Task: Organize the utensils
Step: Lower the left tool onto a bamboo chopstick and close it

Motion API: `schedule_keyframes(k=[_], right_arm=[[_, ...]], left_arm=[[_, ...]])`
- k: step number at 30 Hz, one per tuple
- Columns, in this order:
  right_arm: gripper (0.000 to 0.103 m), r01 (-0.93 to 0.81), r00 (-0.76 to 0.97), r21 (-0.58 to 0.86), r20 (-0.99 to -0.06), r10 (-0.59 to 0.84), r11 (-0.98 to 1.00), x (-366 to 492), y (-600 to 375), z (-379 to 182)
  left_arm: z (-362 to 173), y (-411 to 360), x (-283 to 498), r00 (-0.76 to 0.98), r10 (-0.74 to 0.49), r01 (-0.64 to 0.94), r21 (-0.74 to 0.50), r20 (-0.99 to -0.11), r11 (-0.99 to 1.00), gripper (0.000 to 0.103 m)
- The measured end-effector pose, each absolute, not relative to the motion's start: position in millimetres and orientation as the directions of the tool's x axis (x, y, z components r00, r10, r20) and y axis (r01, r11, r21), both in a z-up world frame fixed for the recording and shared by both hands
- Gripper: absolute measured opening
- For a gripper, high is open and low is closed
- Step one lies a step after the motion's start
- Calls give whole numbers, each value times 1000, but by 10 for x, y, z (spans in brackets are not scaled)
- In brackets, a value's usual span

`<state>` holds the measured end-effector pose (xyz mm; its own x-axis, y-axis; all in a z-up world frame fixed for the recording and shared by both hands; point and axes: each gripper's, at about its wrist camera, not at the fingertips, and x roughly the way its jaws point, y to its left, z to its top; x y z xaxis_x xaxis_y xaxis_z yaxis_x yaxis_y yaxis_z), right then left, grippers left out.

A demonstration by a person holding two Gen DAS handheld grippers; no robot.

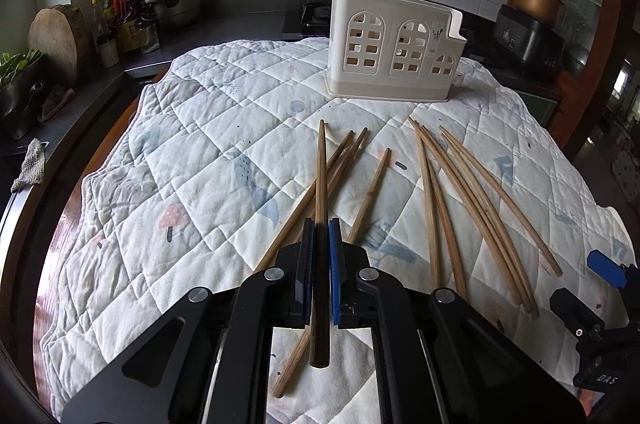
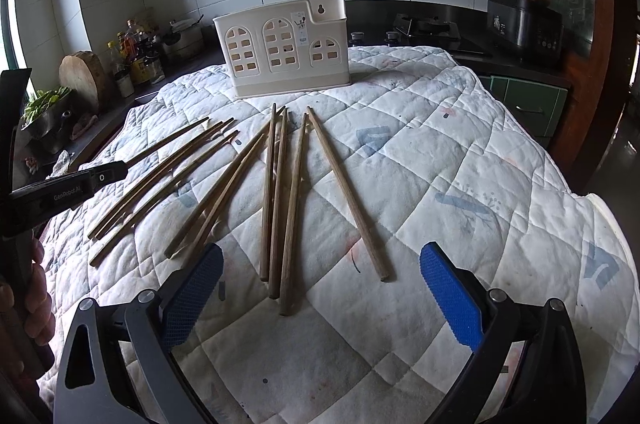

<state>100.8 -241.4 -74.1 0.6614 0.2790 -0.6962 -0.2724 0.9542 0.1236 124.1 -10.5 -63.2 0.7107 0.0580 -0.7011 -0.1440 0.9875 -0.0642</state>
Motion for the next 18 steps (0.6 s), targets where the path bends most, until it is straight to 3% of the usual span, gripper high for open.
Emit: schedule_keyframes(k=[2,4,18], right_arm=[[76,-288,649,135,-700,297,948,1002,-2377,-741],[75,-296,640,138,-706,303,945,993,-2337,-740],[40,-337,577,214,-723,380,917,642,-1700,-809]], left_arm=[[-582,-76,1230,720,61,-144,-63,-691,988,5],[-540,-42,1226,728,61,-143,-64,-683,988,5],[-504,69,1173,743,-7,-84,-103,-669,991,5]])
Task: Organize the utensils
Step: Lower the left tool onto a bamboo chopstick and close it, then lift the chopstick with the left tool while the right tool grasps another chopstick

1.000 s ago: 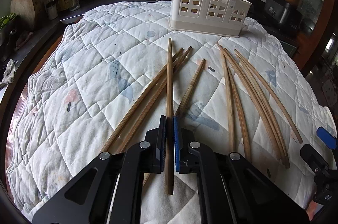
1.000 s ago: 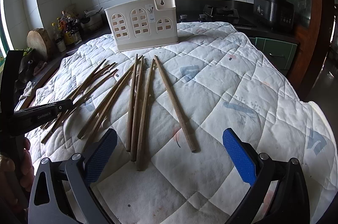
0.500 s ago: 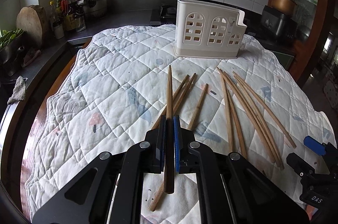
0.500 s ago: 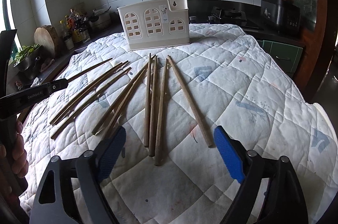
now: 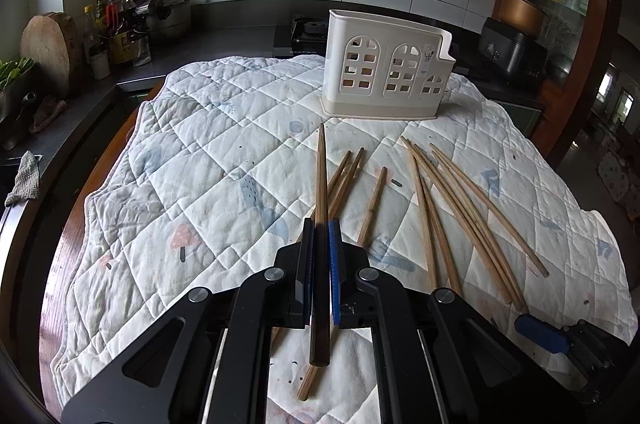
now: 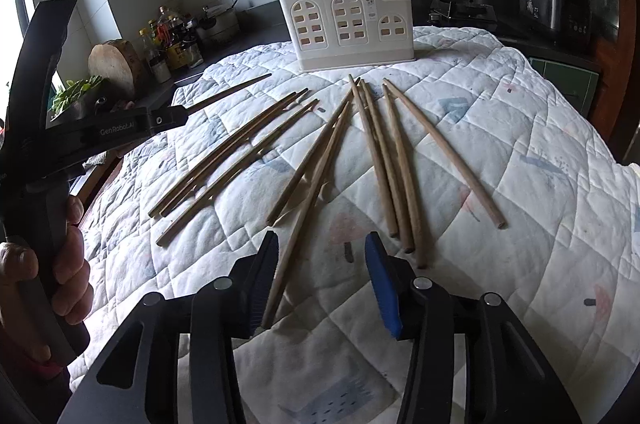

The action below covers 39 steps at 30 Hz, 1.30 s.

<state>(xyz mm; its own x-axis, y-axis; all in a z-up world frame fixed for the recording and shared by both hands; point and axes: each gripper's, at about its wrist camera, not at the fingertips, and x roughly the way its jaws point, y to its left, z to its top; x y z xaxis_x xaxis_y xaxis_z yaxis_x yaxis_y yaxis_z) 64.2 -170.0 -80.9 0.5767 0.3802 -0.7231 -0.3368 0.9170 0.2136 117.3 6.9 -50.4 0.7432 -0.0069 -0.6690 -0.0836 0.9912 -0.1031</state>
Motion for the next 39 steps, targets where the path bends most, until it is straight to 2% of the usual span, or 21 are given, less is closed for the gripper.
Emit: schedule_keyframes(k=[9,16,27,39], right_arm=[[30,-309,571,123,-769,288,943,603,-1362,-963],[10,-253,581,119,-775,250,960,632,-1406,-992],[7,-245,640,136,-721,266,960,529,-1606,-728],[7,-266,777,108,-564,280,958,577,-1939,0]], left_arm=[[-512,236,1067,751,-44,-61,-136,-659,989,5],[-517,300,1000,750,-63,-40,-140,-659,989,5],[-368,255,886,759,-92,25,-112,-645,993,5],[-250,216,850,729,-168,101,-138,-663,985,5]])
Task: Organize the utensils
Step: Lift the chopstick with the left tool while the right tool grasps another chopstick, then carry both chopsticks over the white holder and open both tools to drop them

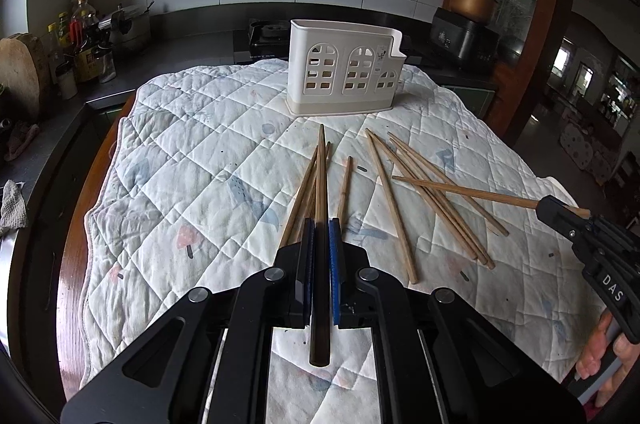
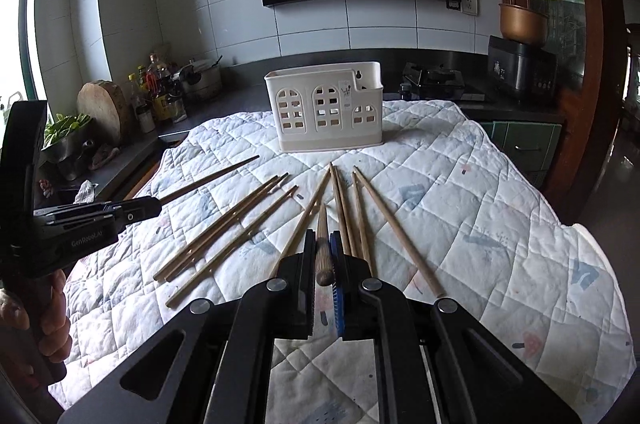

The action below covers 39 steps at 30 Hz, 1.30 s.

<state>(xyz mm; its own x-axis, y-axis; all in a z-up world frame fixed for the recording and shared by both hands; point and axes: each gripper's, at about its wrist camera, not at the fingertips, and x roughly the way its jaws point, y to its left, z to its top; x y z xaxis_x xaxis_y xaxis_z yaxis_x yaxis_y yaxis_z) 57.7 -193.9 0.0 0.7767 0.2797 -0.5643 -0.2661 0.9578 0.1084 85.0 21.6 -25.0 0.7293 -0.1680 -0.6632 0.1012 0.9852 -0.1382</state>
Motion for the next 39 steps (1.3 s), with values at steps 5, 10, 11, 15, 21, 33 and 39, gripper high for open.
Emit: schedule_keyframes(k=[5,10,11,15,21,33,39], right_arm=[[7,-314,776,102,-545,317,944,715,-1965,190],[7,-372,757,120,-535,376,920,1013,-2000,475],[7,-376,759,111,-533,375,920,1086,-2001,538],[7,-384,764,86,-530,369,919,1345,-2026,725],[7,-382,771,71,-525,360,921,1542,-2086,833],[7,-380,816,20,-464,345,925,1923,-2159,1407],[7,-359,853,-12,-411,323,933,2274,-2192,1784]], left_arm=[[-161,224,852,739,-176,109,-142,-651,984,5],[44,215,928,750,-194,132,-144,-633,981,5],[103,219,959,752,-201,138,-149,-628,979,5],[345,238,1098,759,-219,158,-152,-614,976,5],[667,257,1234,773,-219,175,-132,-596,976,5],[1126,238,2050,707,-210,201,-93,-675,975,5],[1103,189,2515,621,-149,196,-32,-769,980,5]])
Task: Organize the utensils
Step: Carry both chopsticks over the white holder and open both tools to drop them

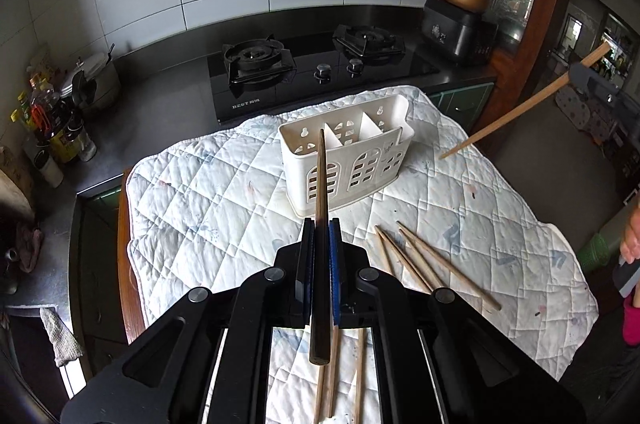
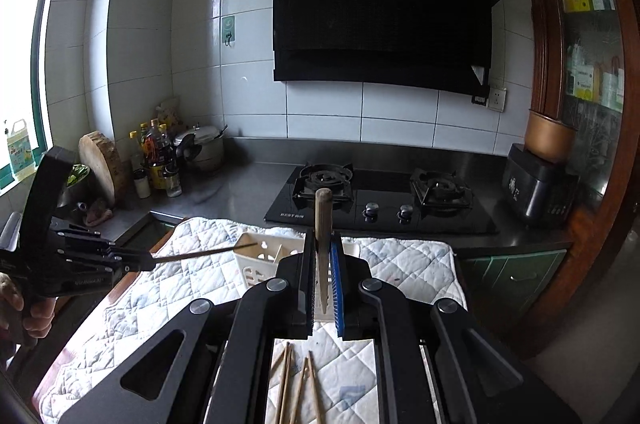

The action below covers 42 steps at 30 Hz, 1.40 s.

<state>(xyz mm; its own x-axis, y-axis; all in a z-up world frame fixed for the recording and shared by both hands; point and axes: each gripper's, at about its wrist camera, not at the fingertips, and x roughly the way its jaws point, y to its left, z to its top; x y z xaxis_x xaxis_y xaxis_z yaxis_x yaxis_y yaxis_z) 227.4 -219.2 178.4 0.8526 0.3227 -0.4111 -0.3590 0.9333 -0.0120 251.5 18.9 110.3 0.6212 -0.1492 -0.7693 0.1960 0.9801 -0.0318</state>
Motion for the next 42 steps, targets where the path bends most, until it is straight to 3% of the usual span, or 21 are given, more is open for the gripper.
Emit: schedule_keyframes(k=[11,18,29,33,35,37,39,41,42], right_arm=[[7,-334,851,9,-427,306,943,3076,-2061,1903],[7,-319,818,21,-498,286,948,3462,-1942,1584],[7,-323,757,7,-598,263,946,3671,-1849,1016],[15,-310,769,-12,-591,243,951,3645,-1872,996],[24,-307,776,-23,-585,236,952,3619,-1877,1015],[25,-304,788,-42,-573,226,952,3564,-1884,1045],[27,-307,798,-60,-560,223,950,3492,-1908,1081],[30,-309,808,-73,-546,222,948,3397,-1937,1110],[30,-313,811,-77,-540,224,947,3346,-1948,1117]], left_arm=[[1204,92,3053,528,-116,222,5,-841,975,6],[1252,61,3285,540,-105,194,2,-835,981,6],[874,226,3131,526,-154,212,-47,-836,976,9],[592,310,2996,510,-190,242,-72,-839,968,9],[427,339,2940,497,-202,257,-79,-844,963,9],[271,366,2881,487,-219,281,-86,-845,956,9],[127,401,2819,491,-217,291,-76,-844,954,15],[-12,447,2767,499,-205,292,-59,-842,955,28],[-82,477,2750,500,-196,285,-53,-844,957,28]])
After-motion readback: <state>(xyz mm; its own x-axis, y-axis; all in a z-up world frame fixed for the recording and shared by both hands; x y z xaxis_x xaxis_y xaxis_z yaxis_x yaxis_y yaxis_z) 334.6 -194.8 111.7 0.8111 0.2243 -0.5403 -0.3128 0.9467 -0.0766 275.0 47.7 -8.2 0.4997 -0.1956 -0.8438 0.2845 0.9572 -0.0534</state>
